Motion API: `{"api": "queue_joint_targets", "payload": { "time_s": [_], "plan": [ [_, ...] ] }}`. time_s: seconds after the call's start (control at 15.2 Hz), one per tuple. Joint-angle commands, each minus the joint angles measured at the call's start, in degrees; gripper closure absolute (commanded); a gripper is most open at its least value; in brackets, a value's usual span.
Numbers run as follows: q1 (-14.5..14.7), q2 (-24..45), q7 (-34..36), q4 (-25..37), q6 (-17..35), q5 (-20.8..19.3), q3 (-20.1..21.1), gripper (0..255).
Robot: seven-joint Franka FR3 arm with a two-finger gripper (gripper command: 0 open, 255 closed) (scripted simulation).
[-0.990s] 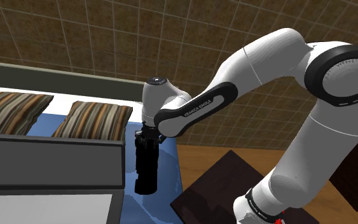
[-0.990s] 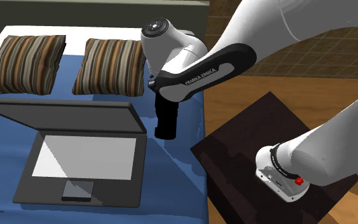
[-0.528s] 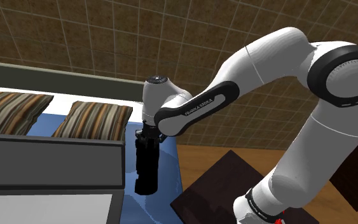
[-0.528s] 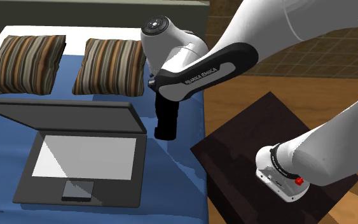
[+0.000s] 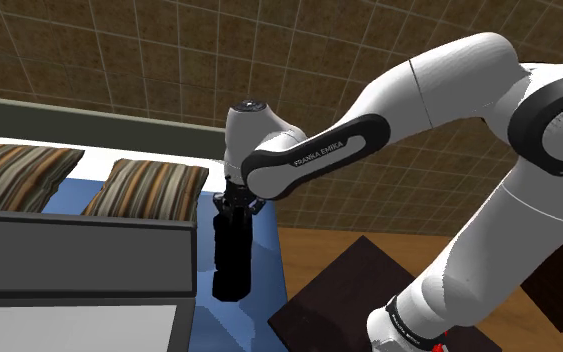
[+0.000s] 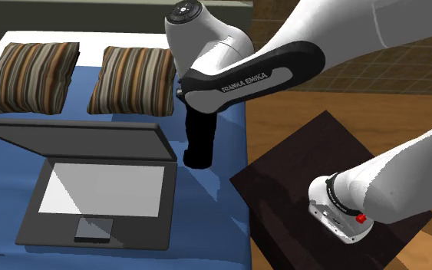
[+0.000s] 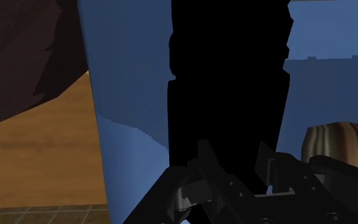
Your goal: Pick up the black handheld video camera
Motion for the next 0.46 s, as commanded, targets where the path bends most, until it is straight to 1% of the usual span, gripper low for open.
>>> {"api": "queue_joint_targets", "payload": {
  "time_s": [0.0, 0.26, 0.4],
  "plan": [
    [-0.12, -1.28, -0.71, 0.52, -1.4, 0.97, 0.14, 255],
    [-0.27, -3.46, -1.96, 1.67, -4.34, 2.64, 0.24, 255],
    [-0.26, -3.54, -2.01, 1.71, -4.45, 2.7, 0.23, 255]
  ]
}}
